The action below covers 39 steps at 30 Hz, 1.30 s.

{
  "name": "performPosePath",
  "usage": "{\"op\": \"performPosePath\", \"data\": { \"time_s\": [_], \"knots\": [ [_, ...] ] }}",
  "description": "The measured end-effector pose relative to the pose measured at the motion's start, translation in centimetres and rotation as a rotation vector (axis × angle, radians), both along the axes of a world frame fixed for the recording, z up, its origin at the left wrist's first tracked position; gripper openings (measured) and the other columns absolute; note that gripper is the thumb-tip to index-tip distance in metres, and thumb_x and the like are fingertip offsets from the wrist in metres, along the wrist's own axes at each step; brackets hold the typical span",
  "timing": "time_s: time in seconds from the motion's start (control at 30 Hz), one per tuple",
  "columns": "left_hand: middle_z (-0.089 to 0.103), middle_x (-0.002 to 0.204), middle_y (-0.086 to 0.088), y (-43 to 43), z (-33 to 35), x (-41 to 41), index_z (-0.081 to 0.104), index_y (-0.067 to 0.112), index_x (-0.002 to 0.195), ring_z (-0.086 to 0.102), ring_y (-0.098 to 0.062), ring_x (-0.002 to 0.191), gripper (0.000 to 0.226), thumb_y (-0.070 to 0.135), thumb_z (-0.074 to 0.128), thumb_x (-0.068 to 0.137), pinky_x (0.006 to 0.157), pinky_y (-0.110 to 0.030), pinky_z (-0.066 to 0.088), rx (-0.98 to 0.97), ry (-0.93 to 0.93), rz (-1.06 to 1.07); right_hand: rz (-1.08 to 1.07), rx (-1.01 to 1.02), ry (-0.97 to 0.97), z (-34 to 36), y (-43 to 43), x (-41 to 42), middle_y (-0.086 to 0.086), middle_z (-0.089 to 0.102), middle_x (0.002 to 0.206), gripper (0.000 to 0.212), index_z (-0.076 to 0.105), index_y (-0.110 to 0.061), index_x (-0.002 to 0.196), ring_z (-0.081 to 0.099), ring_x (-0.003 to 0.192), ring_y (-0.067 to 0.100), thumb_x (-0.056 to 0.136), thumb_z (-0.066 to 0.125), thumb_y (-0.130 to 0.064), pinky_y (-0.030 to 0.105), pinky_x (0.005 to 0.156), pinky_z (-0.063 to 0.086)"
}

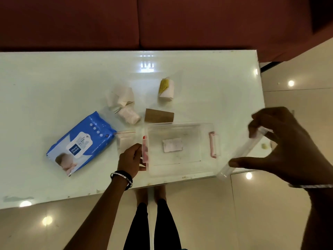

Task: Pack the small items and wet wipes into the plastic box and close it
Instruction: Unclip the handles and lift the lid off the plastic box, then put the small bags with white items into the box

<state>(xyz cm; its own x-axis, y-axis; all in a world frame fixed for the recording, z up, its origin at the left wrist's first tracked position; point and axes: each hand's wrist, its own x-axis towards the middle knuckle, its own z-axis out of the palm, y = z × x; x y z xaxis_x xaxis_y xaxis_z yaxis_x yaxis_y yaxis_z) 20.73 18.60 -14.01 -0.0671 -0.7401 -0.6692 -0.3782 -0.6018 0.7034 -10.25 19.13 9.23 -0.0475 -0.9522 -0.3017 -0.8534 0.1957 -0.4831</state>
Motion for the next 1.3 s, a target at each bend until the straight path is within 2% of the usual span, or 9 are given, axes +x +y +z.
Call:
{"op": "performPosePath", "data": {
  "time_s": [0.13, 0.23, 0.33, 0.5, 0.8, 0.97, 1.03, 1.17, 1.3],
  "knots": [
    [0.059, 0.084, 0.001, 0.1, -0.4, 0.1, 0.052, 0.015, 0.125, 0.063, -0.011, 0.069, 0.032, 0.003, 0.040, 0.098, 0.044, -0.015, 0.053, -0.033, -0.043, -0.026, -0.085, 0.024, 0.067, 0.7, 2.7, -5.0, -0.017, 0.059, 0.098, 0.051, 0.054, -0.040, 0.075, 0.059, 0.103, 0.014, 0.039, 0.082, -0.062, 0.041, 0.087, 0.056],
    [0.056, 0.078, 0.005, 0.2, -0.5, 0.1, 0.051, 0.011, 0.129, 0.061, -0.009, 0.070, 0.036, 0.001, 0.040, 0.097, 0.045, -0.015, 0.054, -0.054, -0.091, -0.061, -0.227, -0.009, -0.020, 0.2, 4.3, -8.0, -0.009, 0.067, 0.102, 0.040, 0.058, -0.038, 0.075, 0.051, 0.130, 0.012, 0.045, 0.077, -0.056, 0.040, 0.103, 0.048],
    [0.053, 0.072, -0.004, 0.1, -0.3, 0.1, 0.051, 0.012, 0.129, 0.060, -0.012, 0.068, 0.036, 0.001, 0.039, 0.097, 0.048, -0.018, 0.055, -0.068, -0.120, -0.096, -0.309, -0.167, -0.011, -1.7, 4.6, -9.3, -0.005, 0.067, 0.110, 0.030, 0.058, -0.037, 0.078, 0.044, 0.139, 0.015, 0.056, 0.076, -0.048, 0.045, 0.103, 0.046],
    [0.057, 0.084, -0.010, 0.0, -0.1, -0.1, 0.048, 0.013, 0.133, 0.061, -0.015, 0.072, 0.039, 0.002, 0.041, 0.097, 0.060, -0.032, 0.060, -0.091, -0.149, -0.117, -0.367, -0.310, 0.110, -8.8, 3.2, -8.6, 0.007, 0.070, 0.113, 0.019, 0.067, -0.009, 0.080, 0.042, 0.138, 0.016, 0.070, 0.082, -0.017, 0.056, 0.096, 0.051],
    [0.061, 0.104, -0.017, 0.1, 0.1, 0.0, 0.043, 0.012, 0.137, 0.065, -0.031, 0.087, 0.043, 0.000, 0.043, 0.096, 0.058, -0.027, 0.058, -0.115, -0.141, -0.152, -0.533, -0.120, 0.023, -21.0, 3.7, -9.8, 0.013, 0.067, 0.123, 0.017, 0.065, 0.001, 0.077, 0.051, 0.131, 0.032, 0.070, 0.078, 0.008, 0.056, 0.095, 0.048],
    [0.061, 0.103, -0.016, 0.1, 0.1, 0.0, 0.047, 0.014, 0.132, 0.065, -0.030, 0.086, 0.039, 0.001, 0.044, 0.095, 0.059, -0.027, 0.058, -0.110, -0.149, -0.143, -0.585, -0.010, 0.153, -24.3, 3.4, -9.0, 0.008, 0.057, 0.137, 0.026, 0.059, -0.004, 0.076, 0.036, 0.143, 0.033, 0.074, 0.065, 0.022, 0.029, 0.082, 0.040],
    [0.060, 0.100, -0.014, 0.0, 0.3, -0.1, 0.048, 0.016, 0.130, 0.064, -0.027, 0.083, 0.038, 0.001, 0.044, 0.095, 0.059, -0.029, 0.060, -0.106, -0.157, -0.131, -0.566, 0.009, 0.196, -25.0, 3.3, -8.9, 0.011, 0.054, 0.140, 0.030, 0.058, -0.003, 0.076, 0.035, 0.144, 0.034, 0.074, 0.058, 0.027, 0.031, 0.079, 0.045],
    [0.059, 0.088, -0.007, -0.1, 0.8, -0.2, 0.051, 0.015, 0.127, 0.063, -0.024, 0.078, 0.036, 0.001, 0.047, 0.094, 0.055, -0.019, 0.055, -0.116, -0.167, -0.106, -0.576, 0.055, 0.250, -25.0, 2.7, -8.7, 0.012, 0.051, 0.143, 0.035, 0.059, -0.003, 0.077, 0.039, 0.141, 0.036, 0.069, 0.047, 0.030, 0.046, 0.087, 0.054],
    [0.061, 0.083, -0.003, -0.2, 1.7, -0.1, 0.056, 0.015, 0.118, 0.065, -0.020, 0.075, 0.029, 0.002, 0.049, 0.093, 0.065, -0.034, 0.060, -0.082, -0.135, -0.051, -0.712, 0.061, 0.255, -23.7, 1.5, -7.5, 0.013, 0.061, 0.131, 0.041, 0.071, -0.008, 0.084, 0.055, 0.124, 0.034, 0.067, 0.048, 0.022, 0.035, 0.090, 0.044]
  ]
}}
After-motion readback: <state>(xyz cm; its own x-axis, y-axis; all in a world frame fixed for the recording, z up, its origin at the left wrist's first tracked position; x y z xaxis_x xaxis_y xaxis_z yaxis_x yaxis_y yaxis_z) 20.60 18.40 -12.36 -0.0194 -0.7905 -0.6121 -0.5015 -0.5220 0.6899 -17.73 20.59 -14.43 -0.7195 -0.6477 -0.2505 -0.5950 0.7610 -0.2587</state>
